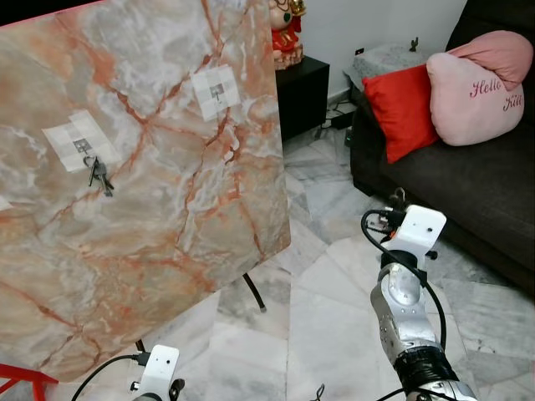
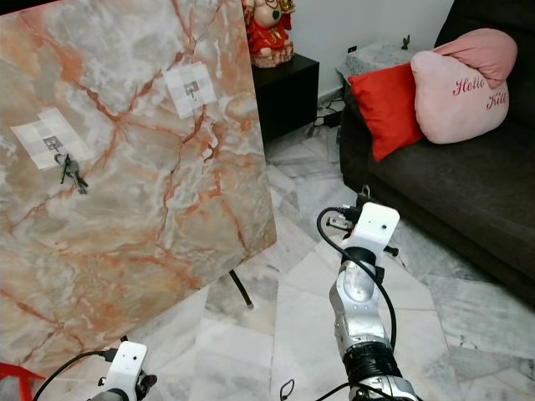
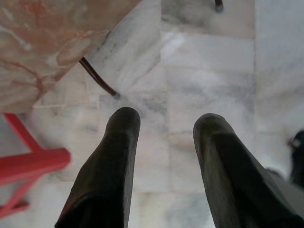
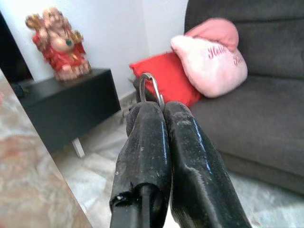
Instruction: Hang keys on a hook
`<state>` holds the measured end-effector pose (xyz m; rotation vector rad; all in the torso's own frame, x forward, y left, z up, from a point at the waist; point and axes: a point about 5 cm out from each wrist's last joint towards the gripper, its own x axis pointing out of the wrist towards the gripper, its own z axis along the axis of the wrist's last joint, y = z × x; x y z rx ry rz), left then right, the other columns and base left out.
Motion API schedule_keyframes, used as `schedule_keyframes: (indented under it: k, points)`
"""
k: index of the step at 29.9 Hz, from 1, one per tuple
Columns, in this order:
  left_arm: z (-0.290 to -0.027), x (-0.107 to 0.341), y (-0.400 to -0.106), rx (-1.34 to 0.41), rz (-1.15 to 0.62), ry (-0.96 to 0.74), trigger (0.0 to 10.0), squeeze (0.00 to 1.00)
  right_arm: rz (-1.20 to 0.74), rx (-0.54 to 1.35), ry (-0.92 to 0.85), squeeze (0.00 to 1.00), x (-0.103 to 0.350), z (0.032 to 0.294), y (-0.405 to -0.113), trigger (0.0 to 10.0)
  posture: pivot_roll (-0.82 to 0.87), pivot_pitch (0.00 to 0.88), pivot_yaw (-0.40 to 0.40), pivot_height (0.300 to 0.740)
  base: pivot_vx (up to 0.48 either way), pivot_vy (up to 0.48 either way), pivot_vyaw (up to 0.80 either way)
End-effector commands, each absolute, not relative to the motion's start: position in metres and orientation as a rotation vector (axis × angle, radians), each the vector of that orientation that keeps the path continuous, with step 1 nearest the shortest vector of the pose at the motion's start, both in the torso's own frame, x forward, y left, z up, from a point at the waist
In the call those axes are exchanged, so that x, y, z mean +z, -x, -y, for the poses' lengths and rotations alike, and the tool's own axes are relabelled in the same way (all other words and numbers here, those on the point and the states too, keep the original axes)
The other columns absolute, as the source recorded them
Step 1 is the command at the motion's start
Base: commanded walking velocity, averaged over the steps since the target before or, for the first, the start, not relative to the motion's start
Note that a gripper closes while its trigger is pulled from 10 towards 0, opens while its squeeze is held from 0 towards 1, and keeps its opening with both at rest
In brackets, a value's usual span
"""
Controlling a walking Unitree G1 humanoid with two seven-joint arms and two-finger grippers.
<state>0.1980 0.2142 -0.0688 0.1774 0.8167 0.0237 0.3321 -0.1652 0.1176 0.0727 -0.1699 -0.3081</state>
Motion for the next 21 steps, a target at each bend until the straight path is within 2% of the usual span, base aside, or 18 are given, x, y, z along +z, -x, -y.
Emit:
schedule_keyframes:
  k: [1,10,21]
  points:
    - [-0.218,-0.071,-0.192,0.043,-0.822,-0.169,10.0,0.0,0.171,-0.277,-0.053,0.0,0.118,0.157,-0.33,10.0,-0.06,0.0,0.048,0.74,0.0,0.0,0.0]
    - [-0.217,-0.072,-0.19,0.035,-0.809,-0.155,10.0,0.0,0.134,-0.279,-0.056,0.0,0.112,0.153,-0.321,10.0,-0.07,0.0,0.045,0.74,0.0,0.0,0.0]
    - [-0.218,-0.073,-0.186,0.067,-0.808,-0.106,10.0,0.0,0.13,-0.271,-0.049,0.0,0.113,0.151,-0.318,10.0,-0.08,0.0,0.044,0.74,0.0,0.0,0.73]
